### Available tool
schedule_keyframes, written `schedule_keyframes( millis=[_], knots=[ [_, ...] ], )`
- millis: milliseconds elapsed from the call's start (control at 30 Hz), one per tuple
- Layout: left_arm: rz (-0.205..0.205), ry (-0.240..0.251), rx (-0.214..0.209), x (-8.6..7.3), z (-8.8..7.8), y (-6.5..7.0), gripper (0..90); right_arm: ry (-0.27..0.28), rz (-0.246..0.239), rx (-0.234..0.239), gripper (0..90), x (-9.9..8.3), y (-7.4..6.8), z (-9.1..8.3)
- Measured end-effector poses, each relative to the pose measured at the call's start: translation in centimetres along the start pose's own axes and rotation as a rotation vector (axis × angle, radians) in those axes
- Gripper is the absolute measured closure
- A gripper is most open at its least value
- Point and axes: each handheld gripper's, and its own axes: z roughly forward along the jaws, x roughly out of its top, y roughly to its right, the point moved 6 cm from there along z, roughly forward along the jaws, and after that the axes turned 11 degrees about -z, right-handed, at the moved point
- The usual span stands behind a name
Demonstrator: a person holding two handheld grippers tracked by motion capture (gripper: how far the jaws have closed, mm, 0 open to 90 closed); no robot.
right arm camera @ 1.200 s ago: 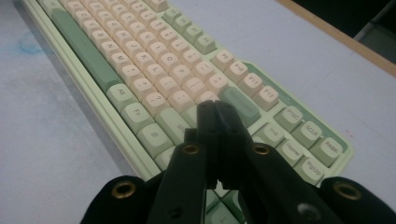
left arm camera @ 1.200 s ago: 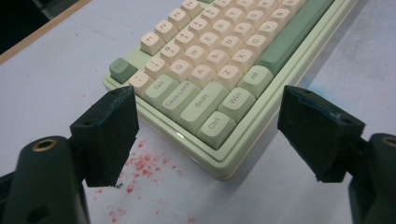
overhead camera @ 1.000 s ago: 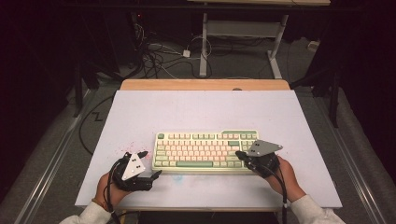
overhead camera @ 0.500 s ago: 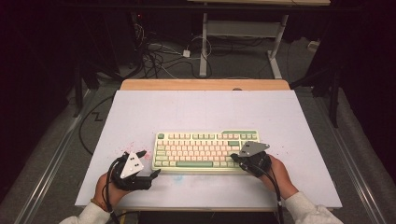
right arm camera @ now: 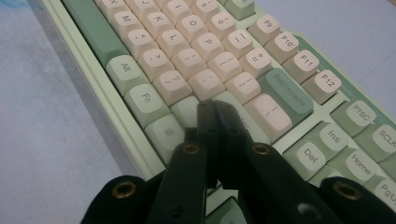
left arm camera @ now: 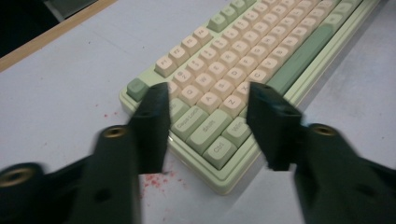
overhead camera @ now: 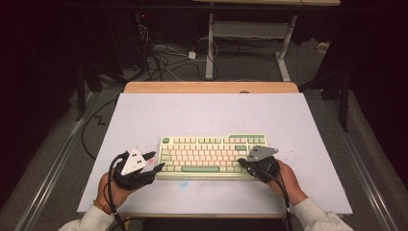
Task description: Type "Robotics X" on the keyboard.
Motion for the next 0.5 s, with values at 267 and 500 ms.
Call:
schedule_keyframes(
  millis=[267,500],
  knots=[
    [0.015,-0.020,-0.014,1.1,0.6,0.2,87.7,0.001,0.008,0.005,90.0,0.0,0.0,0.0],
    [0.016,-0.045,-0.042,1.6,1.8,0.4,87.7,-0.001,0.008,0.000,90.0,0.0,0.0,0.0]
  ],
)
